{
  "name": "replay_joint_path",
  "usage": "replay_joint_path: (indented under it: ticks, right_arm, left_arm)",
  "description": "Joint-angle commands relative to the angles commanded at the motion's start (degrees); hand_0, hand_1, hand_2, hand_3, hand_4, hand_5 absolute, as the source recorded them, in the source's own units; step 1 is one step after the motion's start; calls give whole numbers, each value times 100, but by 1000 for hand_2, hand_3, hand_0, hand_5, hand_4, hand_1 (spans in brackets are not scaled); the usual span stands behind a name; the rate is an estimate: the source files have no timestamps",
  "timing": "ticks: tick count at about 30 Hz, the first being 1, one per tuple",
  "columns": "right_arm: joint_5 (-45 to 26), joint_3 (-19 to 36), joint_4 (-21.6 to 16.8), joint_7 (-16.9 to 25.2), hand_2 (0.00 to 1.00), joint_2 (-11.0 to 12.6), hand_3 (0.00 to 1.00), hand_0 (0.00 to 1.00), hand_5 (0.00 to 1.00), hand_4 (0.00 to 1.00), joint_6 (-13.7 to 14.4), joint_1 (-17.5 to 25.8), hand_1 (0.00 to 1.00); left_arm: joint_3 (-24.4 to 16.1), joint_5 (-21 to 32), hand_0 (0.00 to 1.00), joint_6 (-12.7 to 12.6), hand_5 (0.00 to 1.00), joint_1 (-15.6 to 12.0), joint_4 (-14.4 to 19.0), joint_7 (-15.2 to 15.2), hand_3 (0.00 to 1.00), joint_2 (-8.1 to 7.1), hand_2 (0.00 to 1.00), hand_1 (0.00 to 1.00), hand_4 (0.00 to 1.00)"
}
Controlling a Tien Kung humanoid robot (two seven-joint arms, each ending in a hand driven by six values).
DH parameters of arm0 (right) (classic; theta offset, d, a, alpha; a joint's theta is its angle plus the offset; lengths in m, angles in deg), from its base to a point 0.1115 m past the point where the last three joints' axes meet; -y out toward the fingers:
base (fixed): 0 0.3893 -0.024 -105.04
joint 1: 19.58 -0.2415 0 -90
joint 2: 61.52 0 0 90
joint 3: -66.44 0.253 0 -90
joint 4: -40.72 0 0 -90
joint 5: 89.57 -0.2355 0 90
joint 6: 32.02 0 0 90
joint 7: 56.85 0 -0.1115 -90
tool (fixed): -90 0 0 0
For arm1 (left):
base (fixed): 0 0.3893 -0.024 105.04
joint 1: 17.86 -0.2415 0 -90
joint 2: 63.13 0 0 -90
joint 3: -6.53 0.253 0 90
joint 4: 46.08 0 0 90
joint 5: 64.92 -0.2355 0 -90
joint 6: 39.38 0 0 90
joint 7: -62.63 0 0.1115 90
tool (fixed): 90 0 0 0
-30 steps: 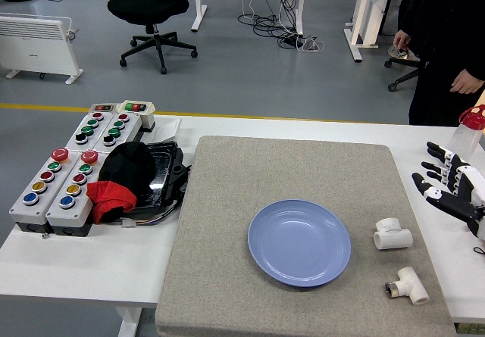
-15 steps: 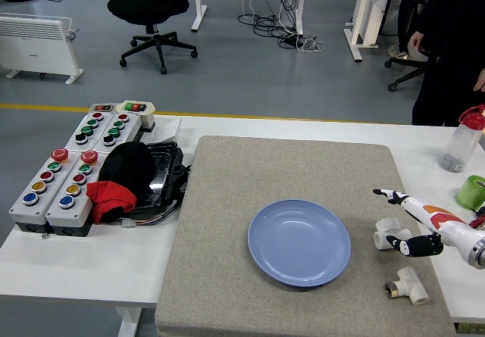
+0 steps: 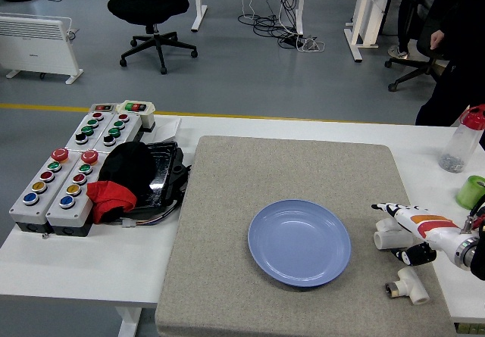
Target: Pick pipe place plate twice
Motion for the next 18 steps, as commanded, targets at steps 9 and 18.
replay_joint_path:
  ticks: [9, 18]
  right_arm:
    - [205, -255, 294, -66, 998, -78, 998, 961, 95, 724, 47, -193, 932]
    - [264, -425, 442, -65, 702, -116, 754, 684, 2, 521, 390, -235, 685]
  left_arm:
    - [5, 0, 713, 1, 998, 3, 0, 4, 662, 5, 720, 756, 404]
    - [19, 10, 714, 5, 998, -4, 0, 8, 661, 11, 720, 757, 405]
